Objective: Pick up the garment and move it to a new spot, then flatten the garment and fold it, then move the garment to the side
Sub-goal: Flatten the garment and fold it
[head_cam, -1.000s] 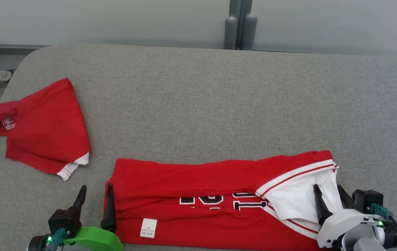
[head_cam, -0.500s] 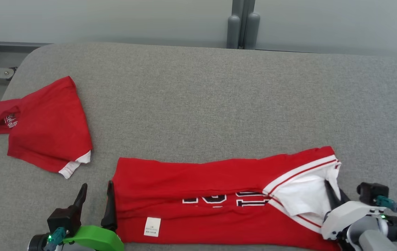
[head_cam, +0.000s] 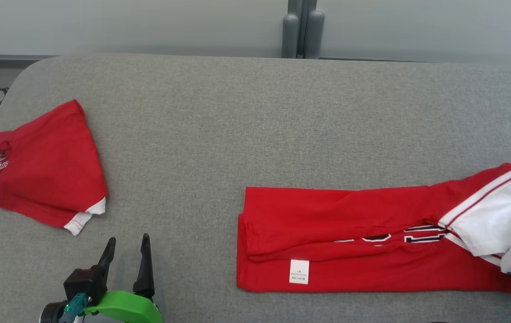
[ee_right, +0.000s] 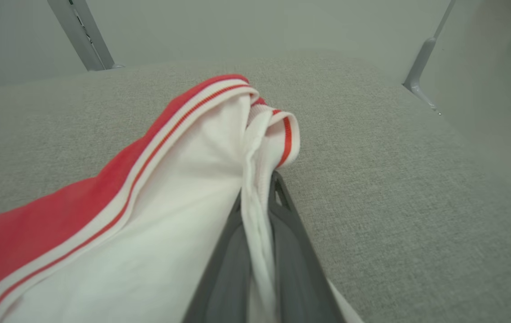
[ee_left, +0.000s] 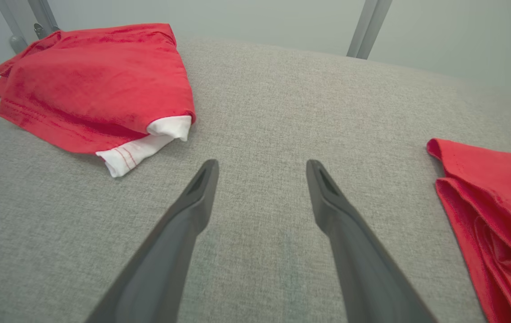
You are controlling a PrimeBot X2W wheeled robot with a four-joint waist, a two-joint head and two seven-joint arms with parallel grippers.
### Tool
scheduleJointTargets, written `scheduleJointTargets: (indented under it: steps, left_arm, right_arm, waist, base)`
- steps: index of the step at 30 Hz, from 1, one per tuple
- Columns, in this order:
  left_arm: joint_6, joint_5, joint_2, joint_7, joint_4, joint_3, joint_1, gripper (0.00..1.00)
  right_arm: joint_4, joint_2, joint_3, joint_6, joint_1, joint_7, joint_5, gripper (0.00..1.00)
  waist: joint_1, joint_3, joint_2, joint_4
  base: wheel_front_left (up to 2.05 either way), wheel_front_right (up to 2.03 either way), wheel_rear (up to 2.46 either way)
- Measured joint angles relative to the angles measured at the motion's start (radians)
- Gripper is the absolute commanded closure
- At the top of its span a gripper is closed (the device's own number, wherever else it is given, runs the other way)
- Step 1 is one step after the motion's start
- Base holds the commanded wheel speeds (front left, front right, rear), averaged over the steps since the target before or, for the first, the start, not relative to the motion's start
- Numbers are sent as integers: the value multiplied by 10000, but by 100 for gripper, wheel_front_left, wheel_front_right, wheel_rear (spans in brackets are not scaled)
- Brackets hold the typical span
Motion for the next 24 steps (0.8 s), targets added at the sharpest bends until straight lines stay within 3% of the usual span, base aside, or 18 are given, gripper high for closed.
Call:
scheduleJointTargets:
  steps: [6,17,24]
  left_arm:
    - [-44,-140,-4,0,-48,-165,6,0]
    - [-59,-247,-6,0,-121,-784,-22,0]
    - [-146,-244,-6,0,36,-1108,-11,0]
  right_arm:
    - [-1183,495,1772,-4,-70,82,238,100]
    - [-4309,894,6681,-4,590,1515,1944,100]
    - [-4364,1457,8454,-4,191,1862,2132,100]
  waist:
    - [0,-69,0,-303]
    - [0,-367,0,-314]
    - [0,-427,0,153]
  base:
    - [0,0,0]
    - [0,0,0]
    - [0,0,0]
